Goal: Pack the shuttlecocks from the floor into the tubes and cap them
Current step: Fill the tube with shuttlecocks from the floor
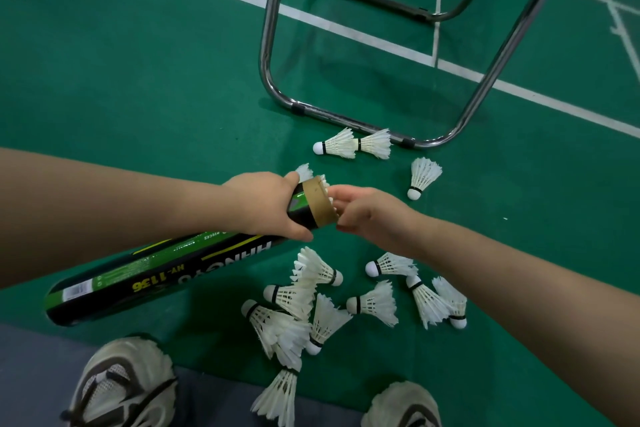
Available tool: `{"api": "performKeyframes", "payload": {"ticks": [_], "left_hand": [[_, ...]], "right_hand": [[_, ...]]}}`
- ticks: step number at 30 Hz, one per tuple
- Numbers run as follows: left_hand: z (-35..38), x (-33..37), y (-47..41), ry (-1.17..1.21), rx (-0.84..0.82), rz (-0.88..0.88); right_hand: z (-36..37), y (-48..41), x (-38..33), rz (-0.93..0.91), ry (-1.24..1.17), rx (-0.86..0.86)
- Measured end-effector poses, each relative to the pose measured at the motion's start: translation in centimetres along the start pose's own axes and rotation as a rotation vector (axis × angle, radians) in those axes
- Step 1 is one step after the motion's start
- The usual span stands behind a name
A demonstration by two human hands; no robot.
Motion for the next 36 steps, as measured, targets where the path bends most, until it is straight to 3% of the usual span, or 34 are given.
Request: {"api": "performKeyframes", "payload": {"ticks": [5, 11, 13, 17, 19, 21, 23, 27, 31, 34, 36], "left_hand": [[-0.2, 1.7, 0.3, 0.018, 0.015, 0.041], [0.5, 2.8, 1.0, -0.010, -0.018, 0.105], [0.1, 2.8, 0.7, -0.006, -0.004, 0.101], [-1.2, 2.3, -0.5, 0.011, 0.037, 0.053], [-0.9, 1.9, -0.5, 0.008, 0.023, 0.051], [0.3, 1.2, 0.1, -0.013, -0.017, 0.059], [1.9, 0.4, 0.9, -0.053, -0.059, 0.068], [4.6, -1.1, 2.2, -0.096, -0.140, 0.063], [6.0, -2.0, 2.7, -0.111, -0.191, 0.036], [6.1, -2.1, 2.6, -0.096, -0.196, 0.035], [5.9, -2.0, 2.5, -0.086, -0.190, 0.036]], "right_hand": [[0.8, 0.8, 0.6, 0.085, -0.073, -0.168], [3.2, 0.3, 1.6, 0.166, -0.043, -0.241], [2.4, -0.7, 1.7, 0.148, -0.015, -0.101], [-3.1, -1.8, 0.0, -0.006, -0.029, 0.448], [-5.8, -1.4, -0.1, -0.027, -0.033, 0.608], [-8.1, -1.0, 0.8, -0.021, 0.227, 0.695], [-7.9, -1.0, 1.8, 0.006, 0.717, 0.617], [-1.5, -2.1, 5.5, -0.181, 1.431, 0.145], [4.0, -2.4, 7.8, -0.453, 1.617, -0.093], [5.2, -3.2, 8.5, -0.459, 1.700, -0.180], [4.6, -3.6, 8.1, -0.432, 1.686, -0.151]]}}
Point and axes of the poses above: each hand's wrist, its own y-axis away from the middle knuckle, its own z-axis out of the palm, x = y × z, the point moved 9 cm from there along -y, towards the middle knuckle, and after that the axes turned 4 degrees about x, right-handed, at the moved point
